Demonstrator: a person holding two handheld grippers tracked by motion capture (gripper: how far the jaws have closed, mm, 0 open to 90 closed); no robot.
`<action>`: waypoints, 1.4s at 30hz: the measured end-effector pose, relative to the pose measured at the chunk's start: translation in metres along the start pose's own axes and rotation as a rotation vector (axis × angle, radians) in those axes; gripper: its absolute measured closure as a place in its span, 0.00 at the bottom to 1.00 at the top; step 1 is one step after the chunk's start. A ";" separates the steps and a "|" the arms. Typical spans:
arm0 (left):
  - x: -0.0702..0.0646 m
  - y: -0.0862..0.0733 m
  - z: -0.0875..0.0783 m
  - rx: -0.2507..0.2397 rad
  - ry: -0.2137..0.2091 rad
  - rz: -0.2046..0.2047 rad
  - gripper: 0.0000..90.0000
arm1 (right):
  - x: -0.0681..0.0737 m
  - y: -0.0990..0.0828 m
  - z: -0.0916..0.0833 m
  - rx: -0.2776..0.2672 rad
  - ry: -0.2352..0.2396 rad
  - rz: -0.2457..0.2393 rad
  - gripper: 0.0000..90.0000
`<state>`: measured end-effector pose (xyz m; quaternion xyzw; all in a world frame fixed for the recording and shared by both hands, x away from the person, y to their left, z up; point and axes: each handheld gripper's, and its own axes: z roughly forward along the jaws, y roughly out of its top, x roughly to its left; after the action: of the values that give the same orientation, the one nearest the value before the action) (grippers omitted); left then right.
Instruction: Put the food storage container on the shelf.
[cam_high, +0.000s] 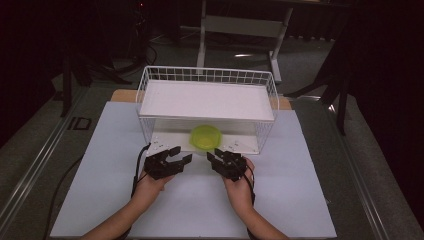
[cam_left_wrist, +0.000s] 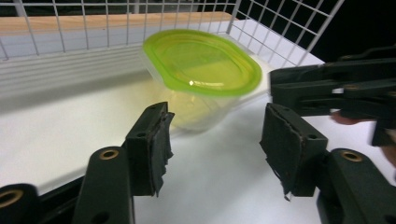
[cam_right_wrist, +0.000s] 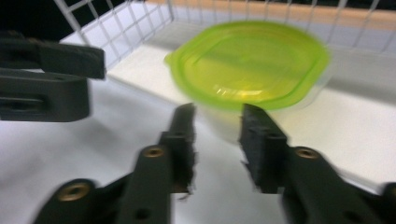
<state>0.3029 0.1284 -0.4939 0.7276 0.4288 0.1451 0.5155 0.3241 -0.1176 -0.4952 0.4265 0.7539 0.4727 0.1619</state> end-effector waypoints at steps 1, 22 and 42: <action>0.000 -0.002 -0.003 0.000 0.000 0.000 0.42 | 0.001 -0.001 0.001 0.010 0.002 -0.001 0.79; 0.015 -0.033 -0.019 -0.028 -0.035 -0.014 0.01 | -0.002 0.000 0.036 0.107 -0.029 0.000 1.00; 0.010 -0.031 -0.021 -0.049 -0.059 0.008 0.01 | -0.008 0.008 0.055 0.104 -0.054 0.020 0.98</action>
<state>0.2798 0.1523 -0.5143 0.7203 0.4068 0.1363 0.5451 0.3683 -0.0911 -0.5176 0.4544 0.7685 0.4230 0.1552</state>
